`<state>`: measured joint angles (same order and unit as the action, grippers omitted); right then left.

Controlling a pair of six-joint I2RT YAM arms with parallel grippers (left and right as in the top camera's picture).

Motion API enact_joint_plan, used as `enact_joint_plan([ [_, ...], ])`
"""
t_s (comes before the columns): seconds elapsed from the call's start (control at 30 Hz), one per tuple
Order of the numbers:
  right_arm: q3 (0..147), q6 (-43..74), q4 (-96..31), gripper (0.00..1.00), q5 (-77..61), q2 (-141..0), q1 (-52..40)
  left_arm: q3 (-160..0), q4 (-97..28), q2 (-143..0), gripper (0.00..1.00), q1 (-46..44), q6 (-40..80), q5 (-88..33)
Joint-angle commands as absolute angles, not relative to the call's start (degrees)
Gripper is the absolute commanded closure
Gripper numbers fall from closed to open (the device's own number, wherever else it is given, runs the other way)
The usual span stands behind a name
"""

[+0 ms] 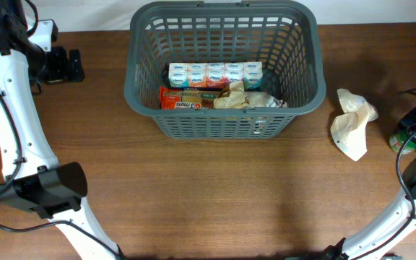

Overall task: Pack container
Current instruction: 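Lower the right gripper around the Knorr jar to grasp it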

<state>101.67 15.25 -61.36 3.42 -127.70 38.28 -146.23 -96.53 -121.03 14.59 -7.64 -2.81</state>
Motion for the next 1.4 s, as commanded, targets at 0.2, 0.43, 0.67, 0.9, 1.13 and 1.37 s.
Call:
enact_joint_plan([
  [0.2, 106.2, 15.5, -67.4, 0.96, -15.6, -124.2, 36.9, -145.9, -96.7, -121.3, 0.01, 14.8, -7.1, -3.2],
  [0.43, 114.1, 10.3, -70.8, 0.96, -20.9, -109.9, 29.5, -145.9, -96.7, -121.3, 0.01, 14.8, -7.1, -3.2],
  [0.67, 126.9, 2.7, -69.1, 0.96, -21.8, -95.7, 9.1, -145.9, -96.7, -121.3, 0.01, 14.8, -7.1, -3.2],
  [0.9, 127.6, 0.2, -64.9, 0.96, -15.9, -98.1, -10.1, -145.9, -96.7, -121.3, 0.01, 14.8, -7.1, -3.2],
  [1.13, 127.6, 0.3, -63.2, 0.96, -8.7, -111.4, -15.0, -145.9, -96.7, -121.3, 0.01, 14.8, -7.1, -3.2],
  [1.37, 127.6, 0.9, -66.0, 0.96, -10.1, -122.7, -14.6, -145.9, -96.7, -121.3, 0.01, 14.8, -7.1, -3.2],
])
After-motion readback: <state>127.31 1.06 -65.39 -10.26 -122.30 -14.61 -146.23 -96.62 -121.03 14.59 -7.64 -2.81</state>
